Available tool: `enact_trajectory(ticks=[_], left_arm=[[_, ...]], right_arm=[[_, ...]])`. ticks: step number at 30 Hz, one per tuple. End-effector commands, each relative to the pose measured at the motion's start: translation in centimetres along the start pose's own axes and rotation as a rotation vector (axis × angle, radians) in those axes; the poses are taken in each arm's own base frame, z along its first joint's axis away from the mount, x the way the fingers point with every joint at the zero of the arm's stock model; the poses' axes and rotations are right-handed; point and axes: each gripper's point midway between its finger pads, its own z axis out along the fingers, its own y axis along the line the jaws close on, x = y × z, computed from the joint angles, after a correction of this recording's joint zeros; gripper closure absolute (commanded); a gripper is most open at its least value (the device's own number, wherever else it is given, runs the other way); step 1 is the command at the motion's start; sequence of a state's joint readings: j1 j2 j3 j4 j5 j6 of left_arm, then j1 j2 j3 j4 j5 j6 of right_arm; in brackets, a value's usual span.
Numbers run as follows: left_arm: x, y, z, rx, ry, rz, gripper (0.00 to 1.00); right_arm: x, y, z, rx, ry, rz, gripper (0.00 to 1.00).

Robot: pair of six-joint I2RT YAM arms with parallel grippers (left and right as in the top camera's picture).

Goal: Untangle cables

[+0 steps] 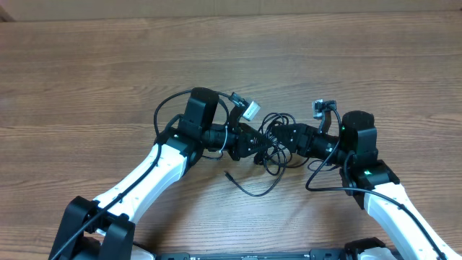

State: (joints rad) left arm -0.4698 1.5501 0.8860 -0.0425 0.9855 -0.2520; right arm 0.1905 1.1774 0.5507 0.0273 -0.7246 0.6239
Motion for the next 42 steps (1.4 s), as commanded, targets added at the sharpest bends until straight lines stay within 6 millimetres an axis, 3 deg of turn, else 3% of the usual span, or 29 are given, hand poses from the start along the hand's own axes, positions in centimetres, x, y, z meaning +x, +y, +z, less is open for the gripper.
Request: enact_trajectory(ticks=[1,9,12,13,15,17,19,22,31,42], left_arm=[[-1.0,-1.8,-0.5,0.044,-0.016,0.079,0.96],[-0.9,-2.5,-0.5,0.082,-0.009,0.116,0.95],[-1.0,-2.3,-0.5,0.073,-0.012,0.116,0.75],[-1.0,-2.1,-0.5,0.062,-0.014,0.115,0.62],[-1.1,-1.7,-0.5,0.040,-0.017,0.111,0.49],[-1.1,-1.5,-0.5,0.026,-0.019,0.108,0.27],[-1.1,-1.5,-0.5,0.026,-0.019,0.108,0.19],[-1.1,-1.1,-0.5,0.006,-0.021,0.105,0.00],[0.7,2.8,-0.9,-0.211,0.023,-0.012,0.00],[0.8,3.9,-1.1,-0.273,0.021,-0.026,0.00]], right_arm=[[-0.5,0.3,0.1,0.004,-0.016,-0.011,0.66],[-0.5,0.3,0.1,0.004,-0.016,-0.011,0.96],[-0.5,0.3,0.1,0.003,-0.016,-0.007,0.96],[-0.5,0.3,0.1,0.003,-0.015,-0.007,0.96],[-0.5,0.3,0.1,0.001,-0.013,-0.007,0.96],[-0.4,0.3,0.1,0.002,-0.011,-0.005,0.96],[-0.4,0.3,0.1,0.003,-0.010,-0.004,0.96],[-0.4,0.3,0.1,0.003,-0.010,-0.004,0.96],[-1.2,0.9,0.0,-0.022,-0.038,0.042,0.96],[-3.0,2.6,-0.2,-0.091,-0.101,0.140,0.96]])
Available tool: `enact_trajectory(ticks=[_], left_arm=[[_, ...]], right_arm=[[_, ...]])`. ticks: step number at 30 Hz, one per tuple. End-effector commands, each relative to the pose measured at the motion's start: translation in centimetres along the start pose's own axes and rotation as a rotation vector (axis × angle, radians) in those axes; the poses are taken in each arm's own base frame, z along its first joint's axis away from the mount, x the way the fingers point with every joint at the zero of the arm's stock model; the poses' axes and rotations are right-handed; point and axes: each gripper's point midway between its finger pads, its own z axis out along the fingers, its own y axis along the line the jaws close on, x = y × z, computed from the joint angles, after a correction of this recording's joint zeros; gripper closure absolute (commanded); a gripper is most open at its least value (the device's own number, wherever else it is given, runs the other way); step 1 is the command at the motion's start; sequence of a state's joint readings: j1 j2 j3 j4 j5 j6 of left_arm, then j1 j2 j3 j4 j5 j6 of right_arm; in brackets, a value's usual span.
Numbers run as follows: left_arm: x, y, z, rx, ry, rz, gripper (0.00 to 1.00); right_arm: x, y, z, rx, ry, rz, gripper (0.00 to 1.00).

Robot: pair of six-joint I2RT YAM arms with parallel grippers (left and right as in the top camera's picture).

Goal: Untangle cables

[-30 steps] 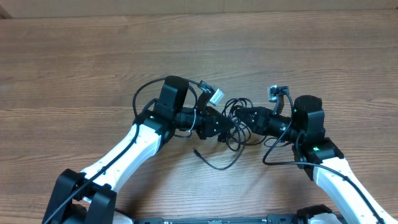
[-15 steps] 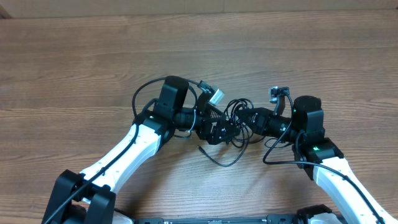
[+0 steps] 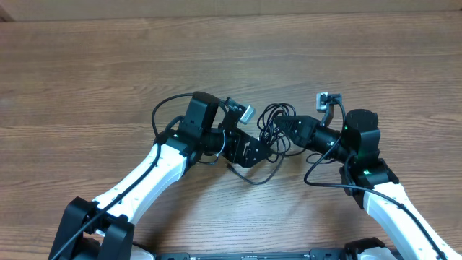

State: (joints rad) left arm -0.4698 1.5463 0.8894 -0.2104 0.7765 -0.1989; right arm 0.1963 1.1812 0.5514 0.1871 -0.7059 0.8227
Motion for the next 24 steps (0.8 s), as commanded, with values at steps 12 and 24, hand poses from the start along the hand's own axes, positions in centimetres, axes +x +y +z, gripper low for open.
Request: enact_trajectory(ticks=[12,24], left_arm=[[-0.9,7.2,-2.5,-0.470,-0.077,-0.087,0.00],[-0.6,8.7,-3.4,-0.573,-0.078,-0.106,0.00]], right_arm=[[0.8,1.7,-0.1,-0.072,0.067,0.105,0.96],[1.0,1.8,-0.2,-0.080,0.079,0.105,0.96]])
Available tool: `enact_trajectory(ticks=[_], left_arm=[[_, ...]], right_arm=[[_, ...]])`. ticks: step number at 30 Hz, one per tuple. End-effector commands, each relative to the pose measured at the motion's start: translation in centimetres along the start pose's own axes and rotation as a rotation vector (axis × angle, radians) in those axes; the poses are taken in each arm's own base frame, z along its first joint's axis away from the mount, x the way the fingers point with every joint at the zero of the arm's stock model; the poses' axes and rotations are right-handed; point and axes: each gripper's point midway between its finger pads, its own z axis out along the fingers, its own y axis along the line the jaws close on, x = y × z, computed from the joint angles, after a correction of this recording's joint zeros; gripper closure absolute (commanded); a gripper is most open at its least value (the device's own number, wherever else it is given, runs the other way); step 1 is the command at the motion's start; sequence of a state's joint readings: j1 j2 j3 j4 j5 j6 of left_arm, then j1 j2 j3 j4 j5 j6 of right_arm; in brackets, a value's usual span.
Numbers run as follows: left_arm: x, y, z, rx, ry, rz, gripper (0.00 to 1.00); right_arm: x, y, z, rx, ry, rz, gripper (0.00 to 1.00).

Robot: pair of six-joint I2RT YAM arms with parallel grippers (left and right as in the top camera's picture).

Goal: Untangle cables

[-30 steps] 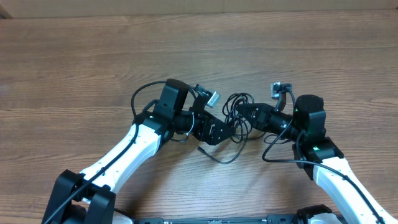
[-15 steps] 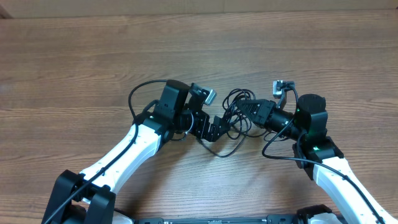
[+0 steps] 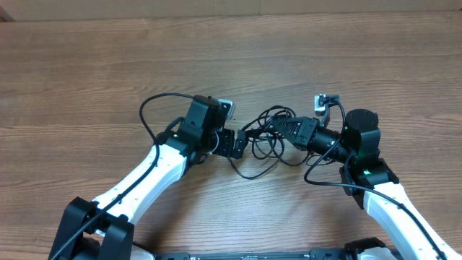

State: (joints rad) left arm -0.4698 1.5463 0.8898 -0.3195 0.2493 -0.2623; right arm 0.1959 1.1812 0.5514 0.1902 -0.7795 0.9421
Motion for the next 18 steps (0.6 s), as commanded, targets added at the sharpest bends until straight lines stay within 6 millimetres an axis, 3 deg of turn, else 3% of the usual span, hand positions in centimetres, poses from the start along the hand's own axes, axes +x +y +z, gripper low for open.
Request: enact_trajectory(ticks=[1,18], left_arm=[[-1.47,0.18,-0.90,-0.035,-0.054,-0.010,0.00],[-1.12,0.21,-0.89,-0.036,-0.040,-0.022,0.01]], right_arm=[[0.16,0.99,-0.06,-0.033,0.022,-0.012,0.96],[0.19,0.93,-0.06,-0.031,0.023,-0.014,0.96]])
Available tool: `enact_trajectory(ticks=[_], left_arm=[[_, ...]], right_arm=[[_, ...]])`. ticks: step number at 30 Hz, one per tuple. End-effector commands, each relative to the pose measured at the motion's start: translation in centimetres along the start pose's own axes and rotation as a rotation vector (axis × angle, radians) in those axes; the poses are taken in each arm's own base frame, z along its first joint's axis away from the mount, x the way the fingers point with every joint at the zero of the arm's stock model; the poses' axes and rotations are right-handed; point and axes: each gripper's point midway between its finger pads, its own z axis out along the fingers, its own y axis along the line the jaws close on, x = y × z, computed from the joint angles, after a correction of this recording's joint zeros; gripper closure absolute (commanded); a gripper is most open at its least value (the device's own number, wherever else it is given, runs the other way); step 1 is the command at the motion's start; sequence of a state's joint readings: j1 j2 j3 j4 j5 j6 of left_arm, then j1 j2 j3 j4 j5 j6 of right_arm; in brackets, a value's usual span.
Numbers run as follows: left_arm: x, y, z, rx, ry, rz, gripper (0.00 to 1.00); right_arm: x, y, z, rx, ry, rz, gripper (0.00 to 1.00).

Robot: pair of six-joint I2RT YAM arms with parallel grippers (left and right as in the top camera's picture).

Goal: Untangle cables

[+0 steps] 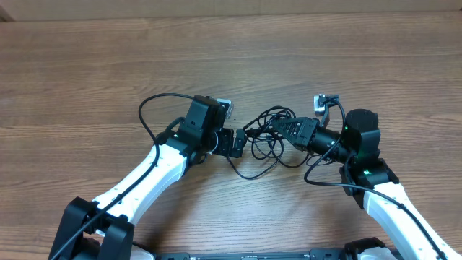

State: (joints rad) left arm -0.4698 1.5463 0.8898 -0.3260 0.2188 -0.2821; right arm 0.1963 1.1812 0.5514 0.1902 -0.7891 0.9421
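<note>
A tangle of thin black cables (264, 141) lies on the wooden table between my two arms, in the overhead view. My left gripper (240, 140) points right and is closed on a strand at the tangle's left edge. From the opposite side, my right gripper (276, 124) points left and is closed on strands at the upper right of the tangle. Loops hang between the two grippers, and one strand curves down toward the front (249, 175). The fingertips are small and dark against the cables.
The wooden table (231, 58) stretches away behind the arms. Each arm carries its own black lead, looping out at the left (144, 115) and down at the right (317, 180).
At first both grippers were close together inside the bunched tangle, with a loose end trailing toward the front. Then the right gripper stood farther right and higher. Later the left gripper stood farther left, and the tangle is now stretched wider between them.
</note>
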Motion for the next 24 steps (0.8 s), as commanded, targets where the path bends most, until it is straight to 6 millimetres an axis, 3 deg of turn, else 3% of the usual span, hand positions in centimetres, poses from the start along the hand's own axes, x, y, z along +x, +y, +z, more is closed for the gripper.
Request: enact_trajectory(ticks=[1,24], left_arm=[[-1.05,-0.31,-0.88,-0.005,-0.034,-0.002,0.00],[-0.94,-0.27,-0.89,-0.006,-0.030,-0.003,0.00]], right_arm=[[0.04,0.84,-0.06,-0.026,0.015,-0.014,0.96],[0.21,0.60,-0.05,-0.017,0.021,-0.003,0.96]])
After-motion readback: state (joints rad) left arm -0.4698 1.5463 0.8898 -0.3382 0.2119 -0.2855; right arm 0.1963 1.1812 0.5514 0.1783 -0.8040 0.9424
